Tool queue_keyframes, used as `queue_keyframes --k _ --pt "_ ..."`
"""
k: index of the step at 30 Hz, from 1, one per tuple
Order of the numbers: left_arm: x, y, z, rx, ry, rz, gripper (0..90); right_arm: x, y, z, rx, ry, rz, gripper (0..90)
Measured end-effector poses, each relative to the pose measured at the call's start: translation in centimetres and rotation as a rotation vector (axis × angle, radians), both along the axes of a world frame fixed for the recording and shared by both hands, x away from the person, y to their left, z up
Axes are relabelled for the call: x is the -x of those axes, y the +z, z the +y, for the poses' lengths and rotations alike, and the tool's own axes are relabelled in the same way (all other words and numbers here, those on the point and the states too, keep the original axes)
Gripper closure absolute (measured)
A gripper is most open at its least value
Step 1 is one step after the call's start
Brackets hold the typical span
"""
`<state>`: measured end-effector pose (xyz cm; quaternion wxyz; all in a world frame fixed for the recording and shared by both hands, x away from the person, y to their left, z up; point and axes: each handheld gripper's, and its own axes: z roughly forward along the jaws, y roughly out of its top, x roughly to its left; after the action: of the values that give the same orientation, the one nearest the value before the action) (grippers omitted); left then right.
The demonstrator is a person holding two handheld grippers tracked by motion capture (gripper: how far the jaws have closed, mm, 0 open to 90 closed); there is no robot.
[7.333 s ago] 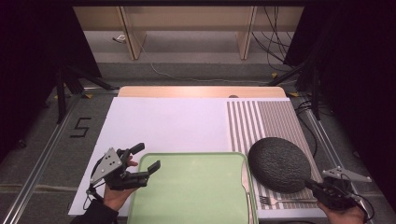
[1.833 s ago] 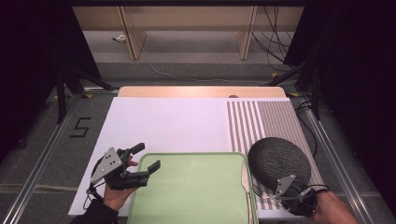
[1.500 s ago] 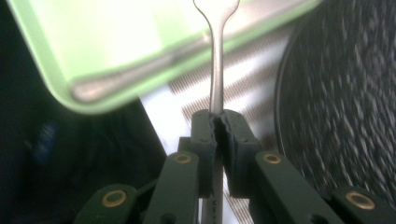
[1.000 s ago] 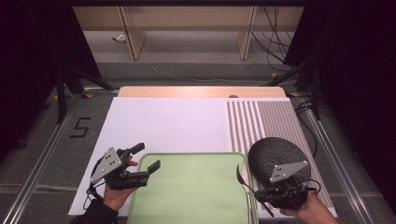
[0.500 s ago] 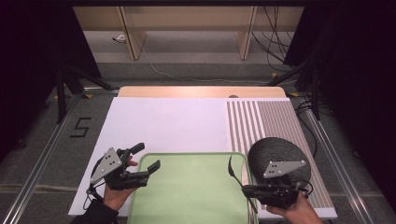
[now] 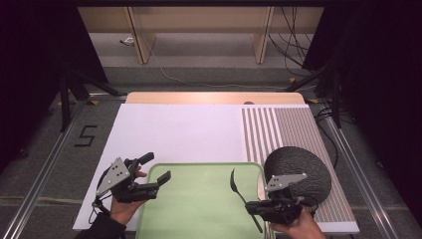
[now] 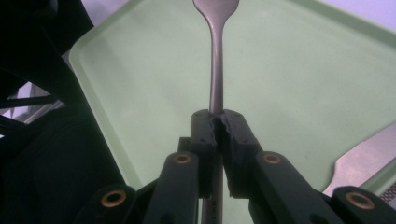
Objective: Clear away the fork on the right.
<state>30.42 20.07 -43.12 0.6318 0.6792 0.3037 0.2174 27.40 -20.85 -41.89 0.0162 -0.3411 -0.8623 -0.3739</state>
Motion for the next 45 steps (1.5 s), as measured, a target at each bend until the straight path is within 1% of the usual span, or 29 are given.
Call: queue_keyframes --k 2,4,7,15,16,18,20,25,27,29,32,35,45 --pt "0.0 0.0 0.0 -0.001 0.000 0.000 16.6 0.0 -0.2 0.3 0.002 0.003 0.011 84.1" --pt "0.0 0.0 0.0 -0.001 0.000 -0.002 16.5 0.1 -0.3 0.6 0.016 0.002 0.012 84.1" --pt "0.0 0.0 0.0 -0.001 0.000 0.000 16.5 0.1 -0.5 1.0 0.022 0.002 0.021 84.1" --pt "0.0 0.0 0.0 -0.001 0.000 0.000 16.6 0.2 -1.4 1.9 0.085 0.003 0.047 84.1" --pt "0.0 0.0 0.0 -0.001 0.000 0.000 16.6 0.2 -1.4 2.0 0.093 0.002 0.056 84.1" --pt "0.0 0.0 0.0 -0.001 -0.001 -0.001 16.6 0.2 -1.7 2.1 0.097 0.009 0.061 84.1" --pt "0.0 0.0 0.0 -0.001 -0.001 -0.001 16.6 0.2 -1.8 2.3 0.111 0.014 0.064 84.1" --pt "0.0 0.0 0.0 -0.001 -0.001 -0.001 16.5 0.3 -2.1 2.6 0.143 0.015 0.097 84.0" --pt "0.0 0.0 0.0 -0.001 -0.001 -0.001 16.6 0.3 -2.2 2.7 0.155 0.017 0.098 84.0" --pt "0.0 0.0 0.0 0.000 -0.001 -0.001 16.5 0.3 -2.3 2.8 0.186 0.017 0.097 84.1" --pt "0.0 0.0 0.0 -0.002 -0.001 0.000 16.6 0.2 -2.5 2.9 0.210 0.028 0.104 84.0" --pt "0.0 0.0 0.0 -0.001 0.000 0.000 16.5 0.3 -2.7 3.1 0.215 0.033 0.113 84.1" --pt "0.0 0.0 0.0 -0.001 0.000 0.001 16.6 0.2 -3.4 3.7 0.272 0.058 0.132 84.0"
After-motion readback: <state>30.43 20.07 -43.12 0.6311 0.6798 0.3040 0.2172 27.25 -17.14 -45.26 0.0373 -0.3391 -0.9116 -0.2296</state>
